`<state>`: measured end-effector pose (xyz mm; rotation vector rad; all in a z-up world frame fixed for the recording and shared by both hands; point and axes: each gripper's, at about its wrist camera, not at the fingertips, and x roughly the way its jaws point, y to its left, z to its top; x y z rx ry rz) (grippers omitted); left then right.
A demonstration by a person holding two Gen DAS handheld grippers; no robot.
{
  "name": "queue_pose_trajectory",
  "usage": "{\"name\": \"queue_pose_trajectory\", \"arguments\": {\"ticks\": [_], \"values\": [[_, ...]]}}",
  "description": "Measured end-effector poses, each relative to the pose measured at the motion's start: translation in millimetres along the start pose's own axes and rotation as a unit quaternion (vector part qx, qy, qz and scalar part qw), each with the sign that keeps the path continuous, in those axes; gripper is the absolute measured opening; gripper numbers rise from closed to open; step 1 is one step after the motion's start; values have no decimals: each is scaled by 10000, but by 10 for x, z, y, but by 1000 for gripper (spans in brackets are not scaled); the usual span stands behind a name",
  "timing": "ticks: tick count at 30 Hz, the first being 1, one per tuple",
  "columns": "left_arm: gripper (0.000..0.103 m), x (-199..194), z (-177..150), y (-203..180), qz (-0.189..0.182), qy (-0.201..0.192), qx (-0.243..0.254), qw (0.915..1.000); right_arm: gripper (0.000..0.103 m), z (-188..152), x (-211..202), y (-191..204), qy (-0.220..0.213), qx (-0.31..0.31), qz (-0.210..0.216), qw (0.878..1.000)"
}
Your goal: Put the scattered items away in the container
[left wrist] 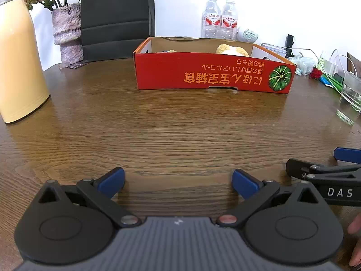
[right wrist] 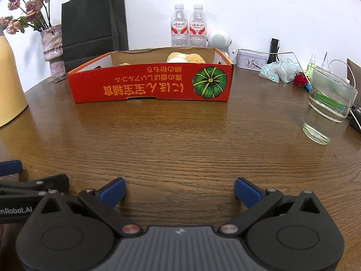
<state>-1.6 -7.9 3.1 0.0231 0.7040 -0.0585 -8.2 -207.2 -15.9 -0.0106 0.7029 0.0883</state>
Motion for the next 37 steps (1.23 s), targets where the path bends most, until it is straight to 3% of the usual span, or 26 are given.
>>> {"name": "queue_pose_trajectory", "arguments": {"ticks": [37], "values": [[103,1,2,14,63,-2,-37,10000,103,-9,-5,21,-1,-59,65,10000]]}}
